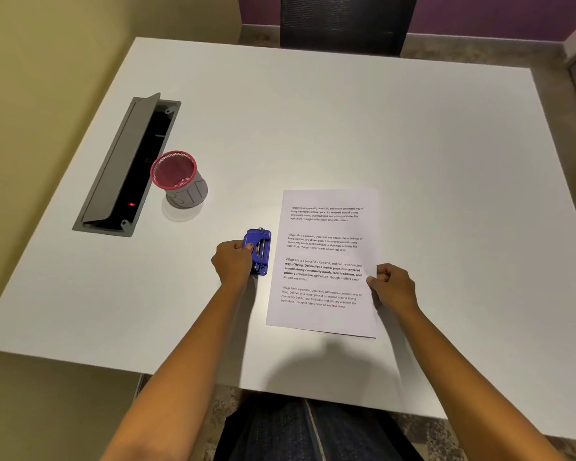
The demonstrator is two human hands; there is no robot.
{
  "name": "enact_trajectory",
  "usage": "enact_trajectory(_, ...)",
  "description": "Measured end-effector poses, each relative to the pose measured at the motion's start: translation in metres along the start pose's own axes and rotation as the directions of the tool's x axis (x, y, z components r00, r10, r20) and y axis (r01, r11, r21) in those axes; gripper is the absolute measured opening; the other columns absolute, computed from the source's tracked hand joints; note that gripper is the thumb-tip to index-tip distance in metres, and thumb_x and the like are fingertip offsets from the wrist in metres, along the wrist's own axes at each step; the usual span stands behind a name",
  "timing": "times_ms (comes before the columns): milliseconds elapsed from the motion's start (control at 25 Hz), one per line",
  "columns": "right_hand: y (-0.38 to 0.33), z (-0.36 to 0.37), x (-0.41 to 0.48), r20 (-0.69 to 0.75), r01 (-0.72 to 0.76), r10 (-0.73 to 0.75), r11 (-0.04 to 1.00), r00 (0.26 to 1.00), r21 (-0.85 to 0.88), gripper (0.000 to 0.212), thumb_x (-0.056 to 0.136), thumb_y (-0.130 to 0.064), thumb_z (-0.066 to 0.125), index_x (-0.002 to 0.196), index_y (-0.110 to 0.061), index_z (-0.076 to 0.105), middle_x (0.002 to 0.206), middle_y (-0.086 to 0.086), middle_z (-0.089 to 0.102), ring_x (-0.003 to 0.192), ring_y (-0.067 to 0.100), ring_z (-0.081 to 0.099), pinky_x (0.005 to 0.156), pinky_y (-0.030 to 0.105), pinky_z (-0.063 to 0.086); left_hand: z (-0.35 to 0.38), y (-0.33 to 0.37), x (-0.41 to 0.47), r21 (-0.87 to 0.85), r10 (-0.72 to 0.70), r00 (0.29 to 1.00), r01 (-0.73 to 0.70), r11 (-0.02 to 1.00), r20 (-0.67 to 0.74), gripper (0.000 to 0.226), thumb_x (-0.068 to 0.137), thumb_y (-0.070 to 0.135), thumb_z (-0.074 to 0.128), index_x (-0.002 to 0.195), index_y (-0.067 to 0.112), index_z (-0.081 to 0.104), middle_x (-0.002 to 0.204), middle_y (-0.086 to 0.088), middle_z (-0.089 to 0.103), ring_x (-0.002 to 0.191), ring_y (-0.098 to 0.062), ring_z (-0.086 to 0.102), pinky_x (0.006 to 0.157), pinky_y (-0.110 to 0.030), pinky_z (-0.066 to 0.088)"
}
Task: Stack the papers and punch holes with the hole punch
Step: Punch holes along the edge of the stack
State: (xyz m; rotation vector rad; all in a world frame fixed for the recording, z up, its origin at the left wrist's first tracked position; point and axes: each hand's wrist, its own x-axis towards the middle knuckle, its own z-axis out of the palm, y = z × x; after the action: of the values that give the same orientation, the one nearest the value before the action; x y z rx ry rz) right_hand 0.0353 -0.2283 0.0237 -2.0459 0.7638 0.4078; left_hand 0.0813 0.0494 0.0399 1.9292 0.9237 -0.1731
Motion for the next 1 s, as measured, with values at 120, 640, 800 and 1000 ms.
enact_trajectory(120, 0.0, 0.0, 0.0, -0.007, 0.006, -0.005, 1.0, 1.0, 0.007, 0.014, 0.083, -0.003, 0.064, 0.077, -0.014, 0.058, 0.058, -0.004, 0.052, 0.07, 0.024, 0.053, 0.073, 0.027, 0.041, 0.0, -0.001, 0.0, 0.011, 0.018, 1.0, -0.018, 1.0, 0.005, 0.012, 0.088, 0.01, 0.061, 0.089, 0.002, 0.07, 0.081, -0.008, 0.065, 0.075, -0.025, 0.057, 0.072, -0.031, 0.048)
enact_trajectory(640, -0.002, -0.004, 0.007, 0.076, -0.039, 0.03, 0.992, 0.997, 0.119, 0.013, 0.082, -0.004, 0.066, 0.078, -0.017, 0.066, 0.059, -0.005, 0.058, 0.059, 0.014, 0.052, 0.058, 0.024, 0.042, -0.013, -0.003, 0.011, 0.059, 0.039, 0.994, -0.046, 0.997, 0.103, 0.021, 0.088, 0.02, 0.066, 0.102, 0.004, 0.069, 0.098, -0.014, 0.071, 0.075, -0.024, 0.054, 0.078, -0.034, 0.049)
enact_trajectory(800, -0.004, 0.001, 0.008, 0.086, -0.024, 0.015, 0.994, 0.996, 0.105, 0.01, 0.081, -0.005, 0.066, 0.082, -0.015, 0.067, 0.059, -0.007, 0.06, 0.06, 0.012, 0.054, 0.069, 0.028, 0.043, -0.014, -0.004, 0.01, 0.034, 0.036, 0.995, -0.04, 0.999, 0.096, 0.019, 0.087, 0.019, 0.067, 0.1, 0.005, 0.07, 0.102, -0.015, 0.072, 0.078, -0.023, 0.056, 0.082, -0.037, 0.052)
enact_trajectory(1000, -0.008, 0.006, 0.005, 0.077, 0.009, -0.016, 0.995, 0.997, 0.097, 0.012, 0.082, -0.005, 0.066, 0.082, -0.017, 0.065, 0.057, -0.011, 0.059, 0.062, 0.013, 0.056, 0.072, 0.03, 0.045, -0.013, -0.005, 0.01, -0.006, 0.021, 0.996, -0.021, 1.0, 0.092, 0.019, 0.087, 0.019, 0.068, 0.101, 0.006, 0.069, 0.102, -0.013, 0.072, 0.08, -0.021, 0.059, 0.084, -0.037, 0.052)
